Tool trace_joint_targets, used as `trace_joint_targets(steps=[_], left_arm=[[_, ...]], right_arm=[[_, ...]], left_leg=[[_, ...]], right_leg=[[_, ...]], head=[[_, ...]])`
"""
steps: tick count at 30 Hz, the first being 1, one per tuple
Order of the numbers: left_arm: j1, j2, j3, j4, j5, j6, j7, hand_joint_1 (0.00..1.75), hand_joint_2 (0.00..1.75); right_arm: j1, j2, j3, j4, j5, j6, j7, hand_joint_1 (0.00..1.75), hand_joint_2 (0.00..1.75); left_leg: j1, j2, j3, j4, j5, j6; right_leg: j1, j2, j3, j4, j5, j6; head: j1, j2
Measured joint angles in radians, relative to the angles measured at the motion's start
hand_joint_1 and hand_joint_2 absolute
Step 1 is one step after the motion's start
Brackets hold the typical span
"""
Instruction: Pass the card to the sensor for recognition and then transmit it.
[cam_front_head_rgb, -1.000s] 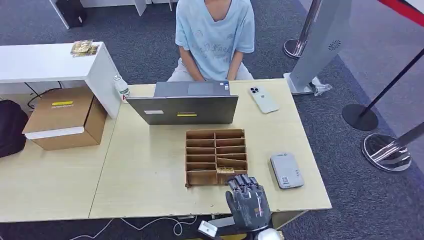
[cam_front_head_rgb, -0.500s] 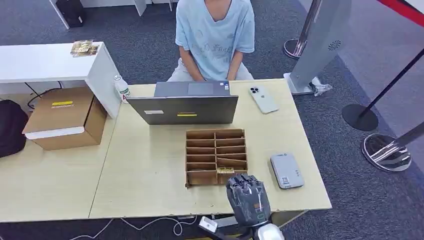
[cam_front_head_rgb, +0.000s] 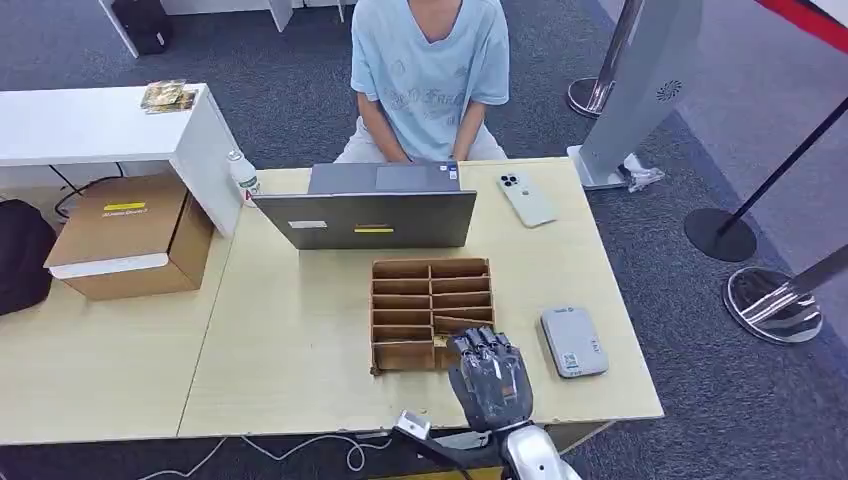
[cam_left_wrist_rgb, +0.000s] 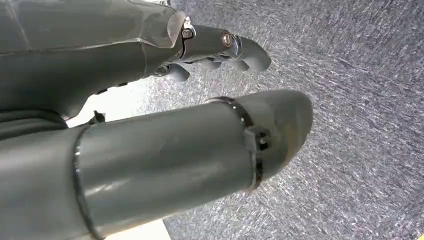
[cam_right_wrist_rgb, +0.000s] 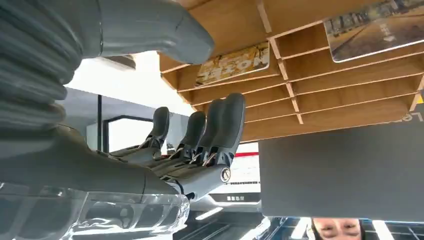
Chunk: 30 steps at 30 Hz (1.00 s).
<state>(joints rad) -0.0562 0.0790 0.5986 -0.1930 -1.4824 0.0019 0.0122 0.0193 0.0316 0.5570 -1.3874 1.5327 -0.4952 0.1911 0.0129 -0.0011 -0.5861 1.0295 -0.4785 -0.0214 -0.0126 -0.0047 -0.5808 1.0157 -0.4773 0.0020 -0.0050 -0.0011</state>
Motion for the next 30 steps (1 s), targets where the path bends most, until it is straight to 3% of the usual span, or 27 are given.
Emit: trace_joint_targets(steps=[7,10,11,15,18,21,23,25,30], left_arm=[[0.002,0.000,-0.001,0.000,0.001,-0.003,-0.003,0.00,0.00],[0.002,0.000,-0.001,0.000,0.001,-0.005,-0.003,0.00,0.00],[0.002,0.000,-0.001,0.000,0.001,-0.005,-0.003,0.00,0.00],[0.002,0.000,0.000,0.000,0.001,-0.005,-0.003,0.00,0.00],[0.002,0.000,0.000,0.000,0.002,-0.005,-0.003,0.00,0.00],[0.002,0.000,0.000,0.000,0.002,-0.005,-0.003,0.00,0.00],[0.003,0.000,0.000,0.000,0.002,-0.005,-0.003,0.00,0.00],[0.003,0.000,0.000,0.000,0.002,-0.005,-0.004,0.00,0.00],[0.003,0.000,0.000,0.000,0.002,-0.005,-0.004,0.00,0.00]], right_arm=[[-0.020,0.025,-0.011,0.022,0.003,0.015,-0.026,0.96,1.75],[-0.028,0.031,-0.015,0.031,0.003,0.018,-0.034,1.05,1.75],[-0.031,0.033,-0.015,0.034,0.002,0.019,-0.036,1.17,1.75],[-0.040,0.038,-0.017,0.050,-0.004,0.021,-0.043,1.19,1.75],[-0.048,0.039,-0.018,0.060,-0.008,0.019,-0.048,1.03,1.75],[-0.054,0.042,-0.018,0.071,-0.011,0.018,-0.050,1.15,1.75],[-0.057,0.042,-0.018,0.076,-0.012,0.018,-0.051,1.12,1.75],[-0.060,0.042,-0.018,0.080,-0.013,0.018,-0.051,1.19,1.75],[-0.066,0.042,-0.018,0.089,-0.018,0.015,-0.051,1.10,1.75]], left_leg=[[0.000,0.000,0.000,0.000,0.000,0.000],[0.000,0.000,0.000,0.000,0.000,0.000],[0.000,0.000,0.000,0.000,0.000,0.000],[0.000,0.000,0.000,0.000,0.000,0.000],[0.000,0.000,0.000,0.000,0.000,0.000],[0.000,0.000,0.000,0.000,0.000,0.000],[0.000,0.000,0.000,0.000,0.000,0.000],[0.000,0.000,0.000,0.000,0.000,0.000],[0.000,0.000,0.000,0.000,0.000,0.000]], right_leg=[[0.000,0.000,0.000,0.000,0.000,0.000],[0.000,0.000,0.000,0.000,0.000,0.000],[0.000,0.000,0.000,0.000,0.000,0.000],[0.000,0.000,0.000,0.000,0.000,0.000],[0.000,0.000,0.000,0.000,0.000,0.000],[0.000,0.000,0.000,0.000,0.000,0.000],[0.000,0.000,0.000,0.000,0.000,0.000],[0.000,0.000,0.000,0.000,0.000,0.000],[0.000,0.000,0.000,0.000,0.000,0.000]], head=[[0.000,0.000],[0.000,0.000],[0.000,0.000],[0.000,0.000],[0.000,0.000],[0.000,0.000],[0.000,0.000],[0.000,0.000],[0.000,0.000]])
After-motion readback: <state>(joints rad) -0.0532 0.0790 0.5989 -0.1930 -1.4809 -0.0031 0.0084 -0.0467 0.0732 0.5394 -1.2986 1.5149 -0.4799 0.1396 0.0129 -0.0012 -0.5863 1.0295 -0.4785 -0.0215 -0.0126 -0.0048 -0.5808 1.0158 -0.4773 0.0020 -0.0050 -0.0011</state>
